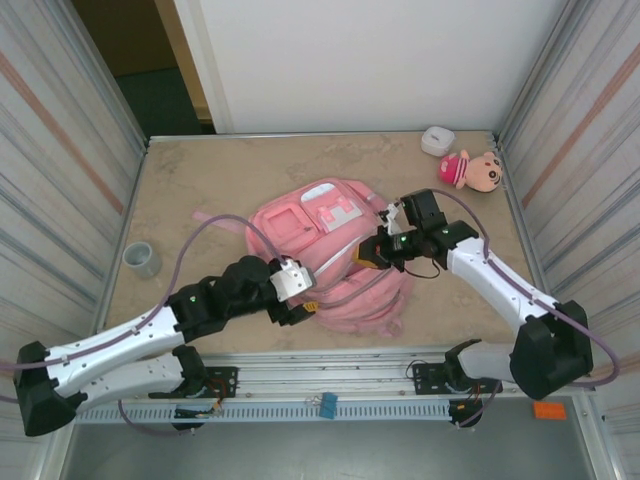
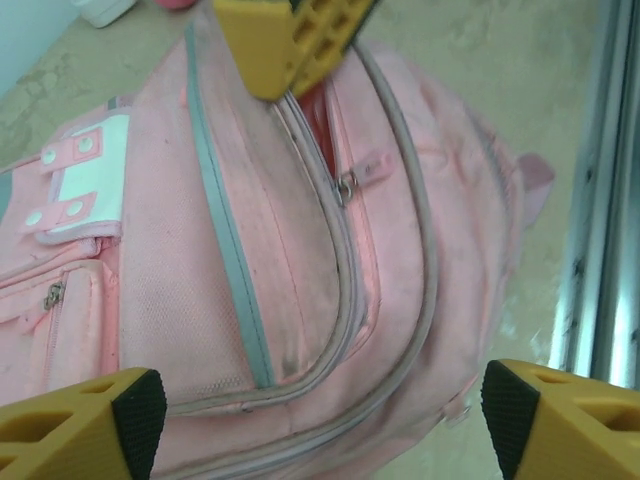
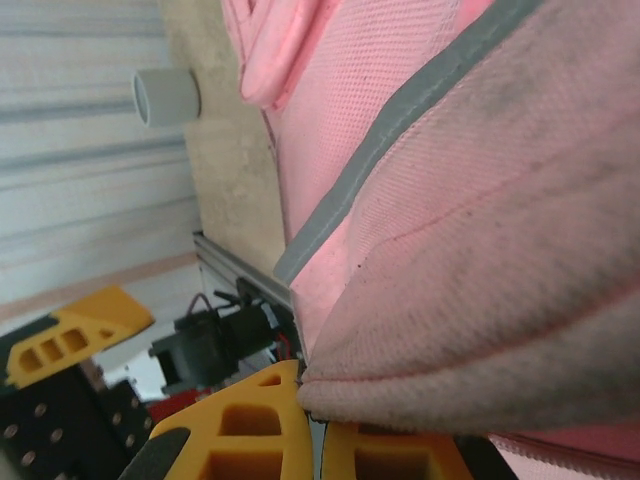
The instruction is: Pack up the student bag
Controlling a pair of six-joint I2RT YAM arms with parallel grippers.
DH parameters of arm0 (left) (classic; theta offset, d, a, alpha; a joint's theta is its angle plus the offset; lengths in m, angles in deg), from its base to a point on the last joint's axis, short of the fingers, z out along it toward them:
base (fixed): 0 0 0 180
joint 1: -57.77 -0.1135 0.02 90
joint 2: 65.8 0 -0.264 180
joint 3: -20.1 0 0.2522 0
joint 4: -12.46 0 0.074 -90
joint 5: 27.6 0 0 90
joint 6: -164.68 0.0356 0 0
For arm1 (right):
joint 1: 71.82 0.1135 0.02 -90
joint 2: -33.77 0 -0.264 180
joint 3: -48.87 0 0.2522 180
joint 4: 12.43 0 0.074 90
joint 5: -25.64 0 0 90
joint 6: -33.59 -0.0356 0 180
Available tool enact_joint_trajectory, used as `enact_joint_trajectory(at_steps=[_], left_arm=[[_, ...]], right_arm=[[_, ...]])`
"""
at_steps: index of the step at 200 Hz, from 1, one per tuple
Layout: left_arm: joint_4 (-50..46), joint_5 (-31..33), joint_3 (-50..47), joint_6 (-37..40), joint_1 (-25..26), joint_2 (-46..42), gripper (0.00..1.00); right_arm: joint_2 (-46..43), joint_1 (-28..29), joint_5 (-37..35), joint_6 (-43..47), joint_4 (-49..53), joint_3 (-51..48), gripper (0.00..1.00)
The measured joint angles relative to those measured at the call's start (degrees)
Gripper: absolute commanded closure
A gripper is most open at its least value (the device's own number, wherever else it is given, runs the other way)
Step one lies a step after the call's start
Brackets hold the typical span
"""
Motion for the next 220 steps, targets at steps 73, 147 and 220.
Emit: enact_joint_trajectory(at_steps=[73,147,220], left_arm=[[10.3,5.4,-0.1,4.6,0.0,16.3,0.60],[15.7,1.5,-0.5,3.1,-1.3,18.5,1.00],[14.1,-15.2,-0.7,-5.4,-9.9,16.1,1.00]], right_arm=[[3.5,-0.2,3.3,7.5,4.2,4.0,0.98],[-4.9,6.0,-16.9,16.0,13.0,8.3,0.53],[-20.8,22.4,-32.0,24.8,7.8,-5.7,0.49]])
